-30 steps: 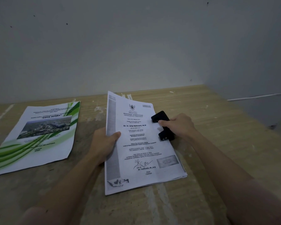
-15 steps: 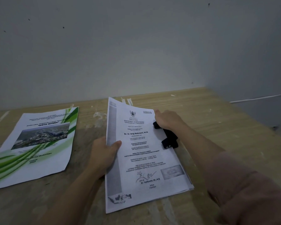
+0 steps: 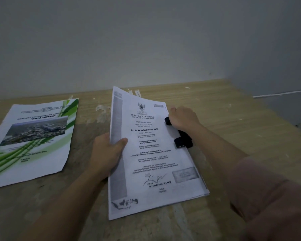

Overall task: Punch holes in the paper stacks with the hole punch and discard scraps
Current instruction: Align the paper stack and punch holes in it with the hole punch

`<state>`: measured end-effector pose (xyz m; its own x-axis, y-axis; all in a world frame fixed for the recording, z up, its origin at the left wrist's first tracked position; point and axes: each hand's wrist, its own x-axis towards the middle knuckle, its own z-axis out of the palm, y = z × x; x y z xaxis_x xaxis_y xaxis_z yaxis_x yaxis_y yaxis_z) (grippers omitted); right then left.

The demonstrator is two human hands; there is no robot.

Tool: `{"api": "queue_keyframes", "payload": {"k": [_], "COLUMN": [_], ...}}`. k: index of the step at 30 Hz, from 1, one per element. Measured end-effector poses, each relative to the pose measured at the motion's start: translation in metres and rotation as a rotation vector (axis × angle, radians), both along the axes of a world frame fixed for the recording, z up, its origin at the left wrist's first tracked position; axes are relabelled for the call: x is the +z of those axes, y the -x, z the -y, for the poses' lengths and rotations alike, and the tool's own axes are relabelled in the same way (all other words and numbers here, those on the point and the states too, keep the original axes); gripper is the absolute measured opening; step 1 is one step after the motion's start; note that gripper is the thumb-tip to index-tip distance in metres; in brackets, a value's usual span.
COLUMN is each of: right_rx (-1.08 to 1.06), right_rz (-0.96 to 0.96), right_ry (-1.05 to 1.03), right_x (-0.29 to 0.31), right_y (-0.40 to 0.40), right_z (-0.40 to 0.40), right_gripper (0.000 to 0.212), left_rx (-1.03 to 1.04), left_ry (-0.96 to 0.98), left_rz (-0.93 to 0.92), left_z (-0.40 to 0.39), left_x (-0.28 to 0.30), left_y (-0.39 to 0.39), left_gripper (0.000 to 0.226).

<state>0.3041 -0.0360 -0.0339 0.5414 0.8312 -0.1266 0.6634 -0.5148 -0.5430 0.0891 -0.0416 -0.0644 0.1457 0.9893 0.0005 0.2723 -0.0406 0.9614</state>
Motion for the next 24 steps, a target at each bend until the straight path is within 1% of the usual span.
{"api": "queue_keyframes", "payload": {"k": [5,8,12,14,18,21,24], "right_rx": [0.001,-0.004,-0.019,-0.034,-0.056,-0.068,-0.074], "right_rz": [0.096,0.113,0.145,0.136,0.169,0.188,0.177], "right_ry": [0.052,0.084,0.121,0.116,0.058,0.032,0.024], "right_x": [-0.004,-0.004,-0.009,-0.013,-0.021,-0.024,-0.022], "right_y": [0.0,-0.003,-0.01,-0.012,-0.011,-0.008,-0.007], "right_z": [0.0,0.0,-0.002,-0.004,-0.002,0.0,0.001], "right_gripper": [0.039,0.039,0.039,0.039,0.038,0.04,0.042], "left_rx": [-0.007,-0.014,-0.008,-0.015,-0.024,-0.023,-0.017], "left_ry": [0.008,-0.001,0.013,0.009,0.017,0.025,0.016], "left_rz": [0.035,0.021,0.045,0.051,0.031,0.015,-0.003], "left_z": [0.001,0.0,-0.001,0.0,0.0,-0.001,0.002], "left_x": [0.0,0.0,-0.002,-0.002,-0.002,-0.002,0.003], "left_y": [0.0,0.001,0.001,0.001,0.001,0.001,0.001], "left_gripper": [0.005,0.01,0.003,0.008,0.005,0.013,0.015]}}
